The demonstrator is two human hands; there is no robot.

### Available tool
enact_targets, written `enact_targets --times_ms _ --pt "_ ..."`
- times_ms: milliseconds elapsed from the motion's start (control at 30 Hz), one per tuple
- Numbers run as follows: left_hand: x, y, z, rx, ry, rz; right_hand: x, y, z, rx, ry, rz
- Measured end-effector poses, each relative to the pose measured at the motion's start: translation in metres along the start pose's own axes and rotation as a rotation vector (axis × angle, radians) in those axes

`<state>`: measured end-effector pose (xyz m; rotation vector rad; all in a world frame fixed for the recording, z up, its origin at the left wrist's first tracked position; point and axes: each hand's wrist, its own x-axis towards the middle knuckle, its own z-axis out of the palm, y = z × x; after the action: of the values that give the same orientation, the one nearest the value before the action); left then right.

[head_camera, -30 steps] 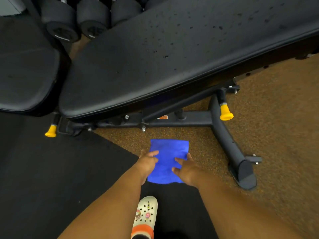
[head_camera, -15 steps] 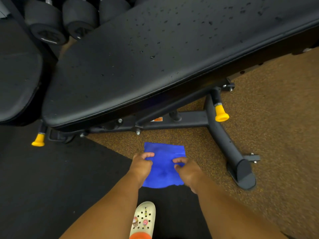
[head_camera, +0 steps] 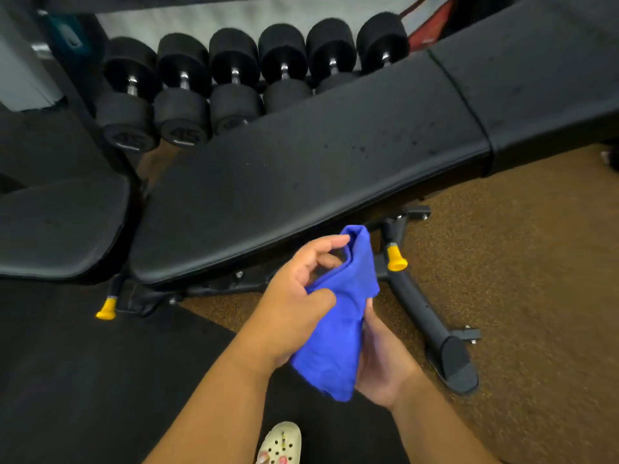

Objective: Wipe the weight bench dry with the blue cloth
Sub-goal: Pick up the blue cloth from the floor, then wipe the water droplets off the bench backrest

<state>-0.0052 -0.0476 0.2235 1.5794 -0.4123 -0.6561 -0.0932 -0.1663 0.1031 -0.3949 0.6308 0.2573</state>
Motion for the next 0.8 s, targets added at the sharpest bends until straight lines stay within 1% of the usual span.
enact_targets --times_ms 67,133,200,233,267,300,333,400,433,467,533,567,600,633,667,733,767,800 --pt "-0.009 0.031 -0.004 -0.209 -0.022 -0.02 -0.018 -0.006 0.024 0.051 -0.029 -0.118" --pt "-0.016 0.062 -0.01 -0.316 -0.05 -0.117 -0.036 -0.016 0.055 0.06 -0.019 -0.288" --pt "-0.019 0.092 -0.012 -0.26 -0.035 -0.203 -0.06 -0.036 0.092 -0.053 0.085 -0.475" --pt "-0.019 0.107 -0.012 -0.216 0.003 -0.228 -0.075 -0.048 0.11 -0.132 0.124 -0.569" --pt "-0.018 0.121 -0.012 -0.19 0.037 -0.236 -0.088 -0.059 0.125 -0.193 0.143 -0.649" --pt "-0.018 0.134 -0.012 -0.187 0.054 -0.234 -0.1 -0.069 0.135 -0.2 0.12 -0.687" --pt "-0.017 0.147 -0.012 -0.199 0.051 -0.234 -0.11 -0.078 0.141 -0.17 0.081 -0.675" --pt "-0.019 0.173 -0.013 -0.246 -0.011 -0.237 -0.135 -0.092 0.157 -0.027 -0.097 -0.529" --pt "-0.019 0.185 -0.014 -0.28 -0.058 -0.242 -0.146 -0.093 0.164 0.051 -0.147 -0.49" --pt "-0.021 0.197 -0.015 -0.32 -0.12 -0.247 -0.157 -0.09 0.17 0.092 -0.187 -0.459" --pt "-0.024 0.221 -0.016 -0.359 -0.267 -0.226 -0.179 -0.085 0.189 0.063 -0.179 -0.474" --pt "-0.024 0.234 -0.017 -0.305 -0.313 -0.2 -0.188 -0.085 0.207 0.023 -0.213 -0.475" --pt "-0.023 0.248 -0.019 -0.18 -0.327 -0.152 -0.198 -0.085 0.225 0.02 -0.292 -0.451" --pt "-0.021 0.258 -0.02 -0.001 -0.297 -0.091 -0.209 -0.082 0.243 0.053 -0.368 -0.408" --pt "-0.018 0.27 -0.024 0.209 -0.224 -0.018 -0.221 -0.083 0.261 0.089 -0.401 -0.376" --pt "-0.012 0.291 -0.031 0.581 -0.038 0.076 -0.24 -0.086 0.287 0.146 -0.447 -0.406" --pt "-0.011 0.301 -0.031 0.691 0.04 0.108 -0.246 -0.086 0.298 0.162 -0.455 -0.45" --pt "-0.011 0.311 -0.03 0.751 0.093 0.129 -0.25 -0.088 0.309 0.114 -0.404 -0.54"
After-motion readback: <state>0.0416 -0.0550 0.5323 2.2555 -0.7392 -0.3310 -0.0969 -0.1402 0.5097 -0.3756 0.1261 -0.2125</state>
